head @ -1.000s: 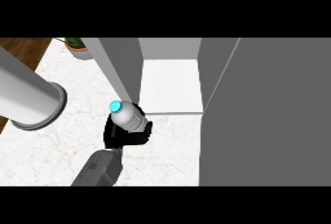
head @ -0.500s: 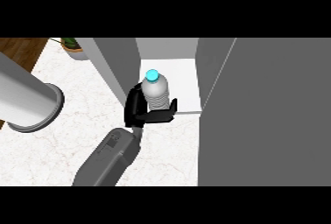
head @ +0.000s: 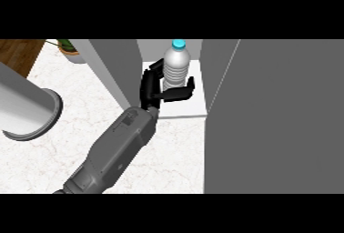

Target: Pick up the bottled water, place it into the cabinet and close the cabinet

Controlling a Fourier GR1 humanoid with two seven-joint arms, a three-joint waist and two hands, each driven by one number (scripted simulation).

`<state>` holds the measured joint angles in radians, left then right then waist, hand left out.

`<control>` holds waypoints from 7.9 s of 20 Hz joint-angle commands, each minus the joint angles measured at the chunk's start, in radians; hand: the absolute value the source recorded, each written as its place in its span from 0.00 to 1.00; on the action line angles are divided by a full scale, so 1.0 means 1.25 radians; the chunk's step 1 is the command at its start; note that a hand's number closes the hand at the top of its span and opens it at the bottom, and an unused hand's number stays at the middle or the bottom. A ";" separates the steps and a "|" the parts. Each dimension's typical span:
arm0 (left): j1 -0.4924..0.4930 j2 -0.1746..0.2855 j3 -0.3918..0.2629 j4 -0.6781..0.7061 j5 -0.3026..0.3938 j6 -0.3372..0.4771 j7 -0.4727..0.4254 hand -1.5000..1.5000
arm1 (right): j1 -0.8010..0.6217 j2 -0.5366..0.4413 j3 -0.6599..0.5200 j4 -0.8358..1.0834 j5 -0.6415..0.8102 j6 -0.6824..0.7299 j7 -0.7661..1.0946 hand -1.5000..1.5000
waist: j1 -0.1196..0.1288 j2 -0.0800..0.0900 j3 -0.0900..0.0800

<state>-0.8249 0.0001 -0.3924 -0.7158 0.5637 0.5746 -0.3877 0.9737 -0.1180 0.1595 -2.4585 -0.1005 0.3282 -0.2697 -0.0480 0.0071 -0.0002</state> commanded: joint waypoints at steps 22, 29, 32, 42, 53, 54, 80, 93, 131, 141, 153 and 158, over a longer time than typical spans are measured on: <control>-0.275 0.046 0.090 0.479 -0.065 0.104 -0.080 0.00 | -0.053 -0.013 -0.053 0.005 -0.097 0.056 0.003 0.00 | -0.044 0.025 0.000; -0.279 0.042 0.099 0.512 -0.073 0.139 -0.124 0.00 | -0.042 -0.006 -0.040 0.005 -0.082 0.067 0.001 0.00 | -0.046 0.024 -0.001; -0.284 0.056 0.115 0.503 -0.059 0.067 -0.119 0.00 | -0.050 -0.019 -0.051 -0.008 -0.097 0.072 0.019 0.00 | -0.046 0.029 -0.002; -0.290 0.037 0.167 0.415 -0.021 -0.114 -0.242 0.00 | -0.014 -0.025 -0.044 -0.062 -0.133 0.083 0.052 0.00 | -0.017 0.014 -0.002; -0.255 0.001 0.154 0.342 -0.001 -0.113 -0.221 0.00 | -0.011 -0.006 -0.017 -0.078 -0.110 0.059 0.085 0.00 | 0.004 -0.003 0.000; -0.223 0.000 0.162 0.329 -0.019 -0.148 -0.228 0.00 | 0.001 0.015 -0.004 -0.055 -0.075 0.054 0.051 0.00 | 0.024 -0.008 0.000; 0.354 0.080 -0.163 -0.536 0.034 -0.197 -0.063 1.00 | 0.013 -0.059 0.069 -0.124 -0.003 0.070 0.097 0.00 | 0.043 -0.015 0.000; 0.640 0.278 -0.123 -0.786 0.061 -0.235 -0.082 0.00 | -0.005 -0.182 0.184 -0.164 0.181 0.189 0.039 1.00 | 0.046 -0.019 -0.002; 0.958 0.576 0.162 -0.958 0.312 -0.580 -0.101 0.00 | -0.292 -0.187 0.528 -0.041 0.086 0.131 0.254 1.00 | 0.188 0.016 -0.014; 0.934 0.584 0.170 -0.953 0.315 -0.602 -0.098 0.00 | -0.416 -0.269 0.463 -0.048 0.114 0.199 0.306 0.00 | 0.227 0.020 -0.023; 0.939 0.612 0.198 -0.926 0.331 -0.630 -0.088 0.00 | -0.509 -0.281 0.432 -0.039 0.082 0.211 0.336 1.00 | 0.230 0.020 -0.027; 0.938 0.611 0.200 -0.925 0.342 -0.641 -0.086 0.00 | -0.537 -0.258 0.411 -0.027 0.068 0.192 0.336 1.00 | 0.225 0.024 -0.025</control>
<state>0.3464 0.7648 -0.1455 -1.8814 0.9823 -0.2171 -0.4962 0.3669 -0.4989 0.5889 -2.4829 -0.0261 0.5955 0.0633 0.2355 0.0299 -0.0311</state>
